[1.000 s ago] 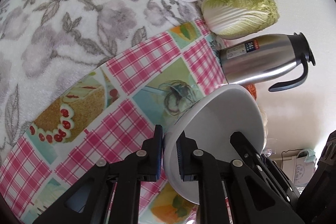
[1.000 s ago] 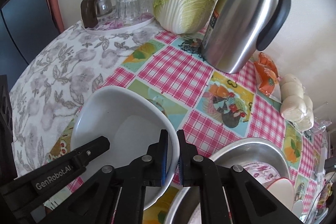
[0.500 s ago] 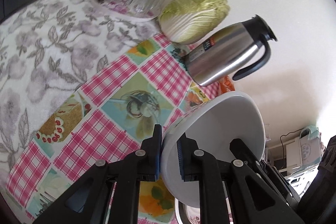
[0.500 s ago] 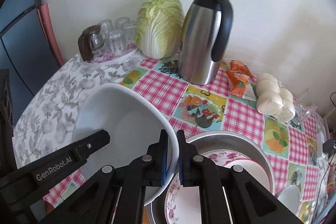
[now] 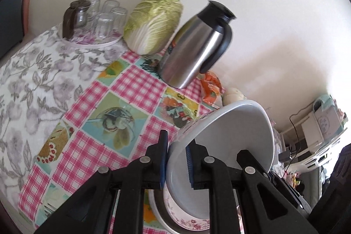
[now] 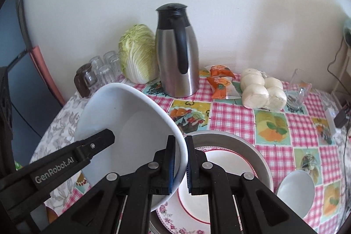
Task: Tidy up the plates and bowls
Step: 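Lift the square white bowl and carry it toward the steel basin, then lower the square white bowl into the red-rimmed bowl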
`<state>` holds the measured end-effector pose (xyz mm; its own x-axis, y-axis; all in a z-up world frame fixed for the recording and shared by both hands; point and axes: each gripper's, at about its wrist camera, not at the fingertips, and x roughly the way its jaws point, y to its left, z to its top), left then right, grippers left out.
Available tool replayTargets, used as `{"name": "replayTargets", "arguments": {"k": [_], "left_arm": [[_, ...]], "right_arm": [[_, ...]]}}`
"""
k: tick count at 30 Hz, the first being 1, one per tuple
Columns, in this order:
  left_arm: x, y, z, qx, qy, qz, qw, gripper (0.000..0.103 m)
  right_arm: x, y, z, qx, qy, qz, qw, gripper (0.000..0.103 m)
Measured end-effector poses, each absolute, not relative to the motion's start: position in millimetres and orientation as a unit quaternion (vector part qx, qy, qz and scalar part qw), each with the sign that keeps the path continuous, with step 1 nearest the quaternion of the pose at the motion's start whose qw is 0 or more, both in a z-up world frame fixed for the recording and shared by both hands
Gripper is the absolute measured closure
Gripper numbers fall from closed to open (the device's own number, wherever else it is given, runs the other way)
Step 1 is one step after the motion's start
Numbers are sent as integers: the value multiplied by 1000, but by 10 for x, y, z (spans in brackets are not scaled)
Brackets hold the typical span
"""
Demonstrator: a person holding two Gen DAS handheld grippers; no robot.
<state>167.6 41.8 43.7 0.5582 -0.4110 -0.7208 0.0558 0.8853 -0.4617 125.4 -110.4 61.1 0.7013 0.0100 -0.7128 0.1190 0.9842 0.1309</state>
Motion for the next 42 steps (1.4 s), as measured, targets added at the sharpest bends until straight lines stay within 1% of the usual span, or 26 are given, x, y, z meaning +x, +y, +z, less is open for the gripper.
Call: {"name": "replayTargets", "arguments": {"k": [5,16,23,30,42], "left_arm": [[1643,68,499,-161,451,-150,865,87],[1511,-387,593,-143,453,-173,863,87],[1485,-497,583,-123,463,-168,862,87],[1534,-508,388,-125,493,-166,845,87],[1581,-535,221,-104,516,-151,837,87]], "right_arm": [[1127,-1410,596,109,376,-46,919,93],[943,-1969,608,157,374,-59,912,93],[900,-2109,562,167,392,-57,903,92],[949,-2175,425,176,418,-57,889,92],[1040,-2144,239,180,447,-53,875,90]]}}
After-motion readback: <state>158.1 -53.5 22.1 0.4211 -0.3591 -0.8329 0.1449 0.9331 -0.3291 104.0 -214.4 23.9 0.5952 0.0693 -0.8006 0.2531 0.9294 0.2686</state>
